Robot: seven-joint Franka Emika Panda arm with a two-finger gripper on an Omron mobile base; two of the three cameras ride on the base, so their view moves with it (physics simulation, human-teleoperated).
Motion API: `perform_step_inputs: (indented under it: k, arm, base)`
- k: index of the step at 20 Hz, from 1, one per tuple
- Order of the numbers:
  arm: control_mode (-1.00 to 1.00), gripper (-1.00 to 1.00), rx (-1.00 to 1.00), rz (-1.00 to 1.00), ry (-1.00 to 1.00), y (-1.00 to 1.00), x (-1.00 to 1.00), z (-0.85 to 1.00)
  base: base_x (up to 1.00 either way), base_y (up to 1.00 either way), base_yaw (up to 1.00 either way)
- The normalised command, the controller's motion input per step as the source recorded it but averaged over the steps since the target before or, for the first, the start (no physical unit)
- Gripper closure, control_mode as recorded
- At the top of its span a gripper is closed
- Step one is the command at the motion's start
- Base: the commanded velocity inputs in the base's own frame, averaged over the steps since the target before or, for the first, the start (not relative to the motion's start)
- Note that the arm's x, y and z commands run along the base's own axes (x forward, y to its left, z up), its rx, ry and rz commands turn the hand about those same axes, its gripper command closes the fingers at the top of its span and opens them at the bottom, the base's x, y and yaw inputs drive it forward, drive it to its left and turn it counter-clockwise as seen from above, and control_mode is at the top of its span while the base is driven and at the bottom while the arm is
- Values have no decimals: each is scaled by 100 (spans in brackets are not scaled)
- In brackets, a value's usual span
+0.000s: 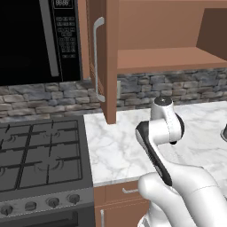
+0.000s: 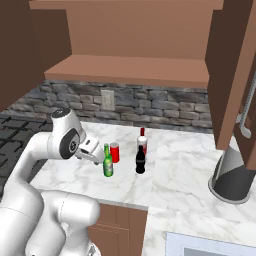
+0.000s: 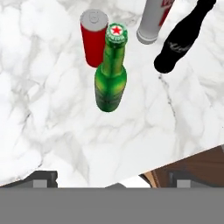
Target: Sort all alcoholic drinks to one cabinet, and non-alcoholic drinks to the other.
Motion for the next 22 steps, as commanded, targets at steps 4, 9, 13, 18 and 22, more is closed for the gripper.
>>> perform_step_inputs:
  k: [4, 9, 13, 18, 22]
  arm:
    - [-100, -100, 0, -5, 0, -19, 8, -38]
    - [-100, -100, 0, -1, 0, -19, 10, -37]
    - [-100, -100, 0, 0, 0, -13, 20, -20]
    - [-100, -100, 0, 3, 4, -1, 47, -4]
    - [-100, -100, 0, 12, 1, 0, 36, 0]
  base:
    - [0, 0, 0]
    - [0, 0, 0]
    - [0, 0, 0]
    - [0, 0, 0]
    - [0, 0, 0]
